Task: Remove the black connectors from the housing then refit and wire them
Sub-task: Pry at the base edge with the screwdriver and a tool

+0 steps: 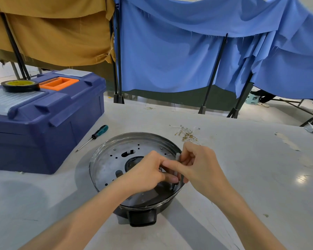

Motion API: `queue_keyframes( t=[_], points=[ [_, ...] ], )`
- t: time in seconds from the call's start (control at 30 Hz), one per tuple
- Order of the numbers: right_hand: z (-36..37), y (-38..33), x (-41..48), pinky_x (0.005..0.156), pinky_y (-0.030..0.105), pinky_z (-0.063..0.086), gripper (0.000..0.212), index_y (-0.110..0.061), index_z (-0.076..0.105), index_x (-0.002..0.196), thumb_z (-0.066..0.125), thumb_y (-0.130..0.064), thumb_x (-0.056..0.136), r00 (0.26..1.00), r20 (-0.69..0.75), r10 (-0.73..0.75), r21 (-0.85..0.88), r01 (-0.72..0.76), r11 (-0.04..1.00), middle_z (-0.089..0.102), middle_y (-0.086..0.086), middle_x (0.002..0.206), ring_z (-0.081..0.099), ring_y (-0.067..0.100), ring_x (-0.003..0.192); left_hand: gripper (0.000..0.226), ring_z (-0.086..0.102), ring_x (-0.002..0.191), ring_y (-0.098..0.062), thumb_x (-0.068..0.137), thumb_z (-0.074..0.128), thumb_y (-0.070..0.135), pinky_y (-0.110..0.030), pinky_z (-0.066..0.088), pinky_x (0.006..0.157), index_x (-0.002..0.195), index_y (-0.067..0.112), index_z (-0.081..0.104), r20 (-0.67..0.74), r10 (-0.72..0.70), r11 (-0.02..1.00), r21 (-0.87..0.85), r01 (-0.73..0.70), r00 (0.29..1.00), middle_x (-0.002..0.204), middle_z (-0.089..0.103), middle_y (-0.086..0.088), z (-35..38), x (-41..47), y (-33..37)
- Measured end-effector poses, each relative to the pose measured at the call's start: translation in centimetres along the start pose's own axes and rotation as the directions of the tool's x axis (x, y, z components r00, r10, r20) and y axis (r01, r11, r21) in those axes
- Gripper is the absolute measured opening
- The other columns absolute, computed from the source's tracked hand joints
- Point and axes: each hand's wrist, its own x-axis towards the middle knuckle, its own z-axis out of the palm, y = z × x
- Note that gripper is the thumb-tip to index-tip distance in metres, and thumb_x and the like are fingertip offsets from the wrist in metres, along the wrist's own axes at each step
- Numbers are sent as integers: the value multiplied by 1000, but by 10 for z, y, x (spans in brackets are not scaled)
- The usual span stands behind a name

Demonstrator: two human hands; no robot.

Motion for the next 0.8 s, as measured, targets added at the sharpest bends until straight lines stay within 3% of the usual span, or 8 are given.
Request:
queue_keyframes(
  t=[0.07, 0.13, 0.27, 0.33, 0.43, 0.53, 0.63, 0.8],
  points=[
    [-5, -2, 1, 54, 17, 43, 14, -32, 67, 78, 79, -39, 74, 997, 76, -25, -17, 26, 1000, 65, -16, 65, 56, 6, 47, 8, 67, 87, -31, 80, 73, 6, -50, 50, 90, 80, 15, 75, 0, -24, 1000, 3, 24, 1000, 83, 74, -8, -1, 0, -1],
    [-7, -2, 1, 57, 15, 46, 9, -28, 72, 86, 75, -24, 80, 991, 119, -54, 44, 49, 998, 68, -15, 65, 62, 5, 49, 8, 66, 78, -27, 79, 76, 9, -46, 52, 89, 76, 17, 74, 4, -34, 999, -18, 34, 999, 82, 73, -8, -2, 0, -2],
    [-2, -1, -2, 54, 24, 53, 17, -23, 66, 69, 78, -15, 78, 997, 64, -42, 91, 36, 995, 66, -2, 54, 65, 13, 51, 14, 54, 63, -7, 68, 85, 23, -32, 48, 72, 68, 25, 71, 24, -3, 999, -50, 4, 1000, 70, 68, 4, 0, -3, 1],
    [1, -1, -2, 55, 34, 55, 22, -22, 63, 65, 82, -22, 75, 999, 26, -18, 78, 16, 997, 66, 1, 55, 65, 18, 52, 10, 55, 65, -19, 70, 83, 20, -43, 51, 75, 70, 23, 73, 0, -9, 999, -37, 9, 1000, 73, 70, -3, 1, -1, 2],
    [1, -2, 1, 54, 35, 54, 25, -21, 61, 64, 82, -30, 73, 1000, 11, -20, 56, 20, 998, 65, 0, 55, 63, 17, 51, 11, 62, 78, -37, 76, 78, 10, -50, 51, 83, 79, 20, 76, 12, 1, 1000, -17, -1, 1000, 80, 72, -6, 0, 0, 2],
    [-5, -4, 2, 58, 22, 52, 10, -26, 72, 84, 78, -31, 78, 991, 121, -65, 64, 57, 996, 70, -6, 66, 65, 8, 52, 17, 68, 75, -22, 77, 76, 7, -42, 54, 83, 70, 22, 73, 12, -18, 1000, -21, 18, 1000, 79, 74, -1, -2, 0, 1],
    [-5, -2, -2, 56, 16, 50, 8, -23, 72, 77, 74, -17, 81, 991, 106, -81, 84, 73, 994, 68, -5, 57, 64, 7, 49, 11, 60, 67, -8, 69, 84, 20, -36, 50, 78, 71, 20, 73, 23, -43, 999, -26, 43, 999, 74, 72, 2, -1, -2, 1],
    [-4, 0, -3, 63, 34, 57, 16, -16, 71, 69, 82, -26, 73, 1000, -4, 27, 68, -27, 997, 67, -1, 52, 67, 17, 52, 13, 55, 67, -4, 72, 82, 20, -32, 47, 75, 75, 14, 72, 23, -43, 998, 38, 42, 999, 65, 63, 11, 3, 0, 2]
  ],
)
